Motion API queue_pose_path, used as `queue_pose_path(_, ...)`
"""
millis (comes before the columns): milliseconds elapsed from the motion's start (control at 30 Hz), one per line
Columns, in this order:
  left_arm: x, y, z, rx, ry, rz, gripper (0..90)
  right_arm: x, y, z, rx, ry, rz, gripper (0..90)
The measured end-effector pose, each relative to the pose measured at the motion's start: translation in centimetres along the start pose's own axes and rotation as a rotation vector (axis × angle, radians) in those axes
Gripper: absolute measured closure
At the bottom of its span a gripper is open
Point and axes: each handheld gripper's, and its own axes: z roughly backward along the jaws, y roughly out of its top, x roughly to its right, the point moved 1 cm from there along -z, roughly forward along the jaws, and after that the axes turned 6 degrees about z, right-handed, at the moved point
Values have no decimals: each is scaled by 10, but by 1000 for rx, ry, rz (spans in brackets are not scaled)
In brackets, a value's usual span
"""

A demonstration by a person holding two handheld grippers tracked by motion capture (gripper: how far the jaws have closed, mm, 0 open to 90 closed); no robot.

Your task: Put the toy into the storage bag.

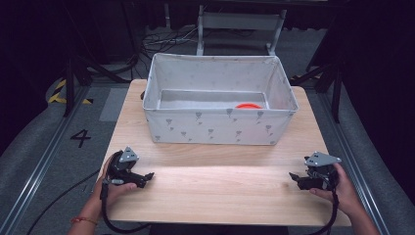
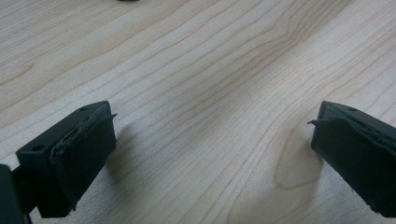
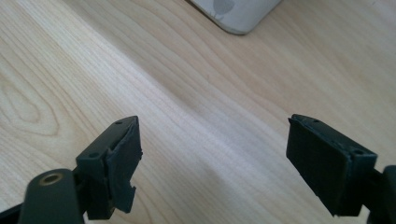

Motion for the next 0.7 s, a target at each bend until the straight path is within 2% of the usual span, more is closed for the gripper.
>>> queue_pose_path(133,0,0,0,-2,0,-1,3,-1,-13,-3,15,-5,-61,180)
queue_pose_path(167,0,0,0,-2,0,-1,3,-1,-13,-3,15,-5,-61,180)
queue_pose_path(200,0,0,0,-2,0,-1,2,-2,-21,-3,26,18,-87,184)
queue_pose_path(433,0,0,0,-2,0,-1,2,-5,-39,-4,40,34,-137,179)
queue_pose_path(633,0,0,0,-2,0,-1,2,-4,-56,-1,88,67,-249,172)
queue_pose_path(700,0,0,0,-2,0,-1,3,-4,-59,0,98,64,-269,171)
